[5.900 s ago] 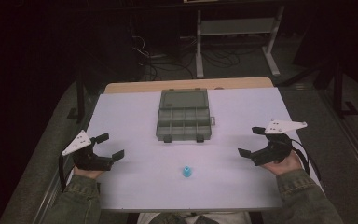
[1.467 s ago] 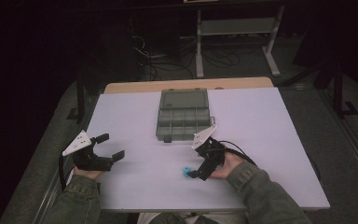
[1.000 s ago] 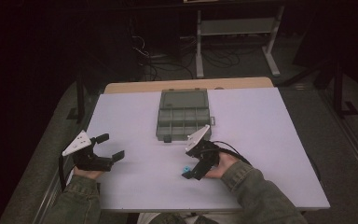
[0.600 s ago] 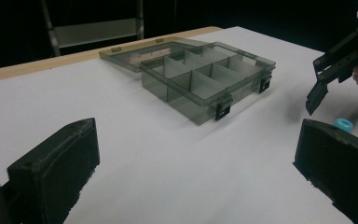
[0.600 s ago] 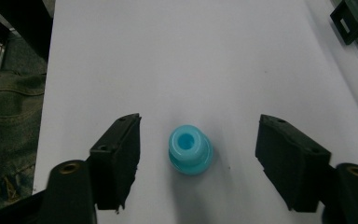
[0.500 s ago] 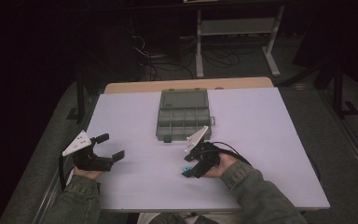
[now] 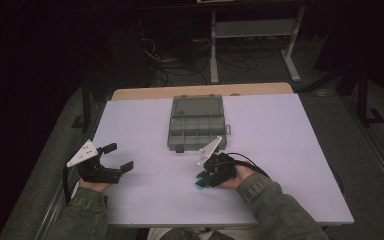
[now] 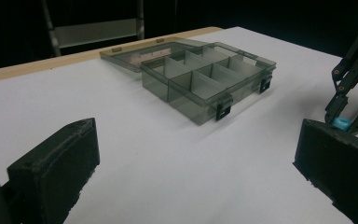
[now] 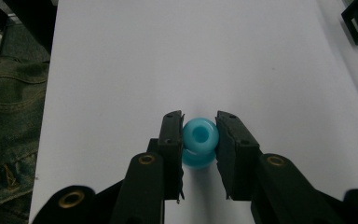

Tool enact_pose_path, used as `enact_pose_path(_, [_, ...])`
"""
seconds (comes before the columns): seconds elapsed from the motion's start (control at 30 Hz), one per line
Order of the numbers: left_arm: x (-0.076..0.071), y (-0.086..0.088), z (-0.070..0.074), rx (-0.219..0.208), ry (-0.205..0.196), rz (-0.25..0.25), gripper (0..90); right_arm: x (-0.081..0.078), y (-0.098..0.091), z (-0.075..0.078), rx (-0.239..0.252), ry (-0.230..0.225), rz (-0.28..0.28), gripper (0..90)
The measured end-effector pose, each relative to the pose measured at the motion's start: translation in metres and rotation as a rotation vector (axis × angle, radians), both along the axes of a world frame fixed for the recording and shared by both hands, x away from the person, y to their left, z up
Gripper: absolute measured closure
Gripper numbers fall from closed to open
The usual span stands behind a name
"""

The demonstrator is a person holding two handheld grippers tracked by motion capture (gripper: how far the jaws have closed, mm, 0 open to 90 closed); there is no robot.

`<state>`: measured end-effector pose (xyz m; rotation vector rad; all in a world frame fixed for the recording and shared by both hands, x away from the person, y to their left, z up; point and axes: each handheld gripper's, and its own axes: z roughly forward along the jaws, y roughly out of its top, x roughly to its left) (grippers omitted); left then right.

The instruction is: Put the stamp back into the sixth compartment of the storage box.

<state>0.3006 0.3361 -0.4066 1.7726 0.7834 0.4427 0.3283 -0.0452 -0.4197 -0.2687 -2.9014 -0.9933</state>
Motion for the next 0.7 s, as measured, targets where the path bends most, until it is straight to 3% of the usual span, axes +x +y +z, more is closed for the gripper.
enact_pose_path(0.7, [0.000,0.000,0.000,0.001,0.001,-0.002,0.0,0.002,-0.001,0.015,0.026,-0.006,-0.006,70.9])
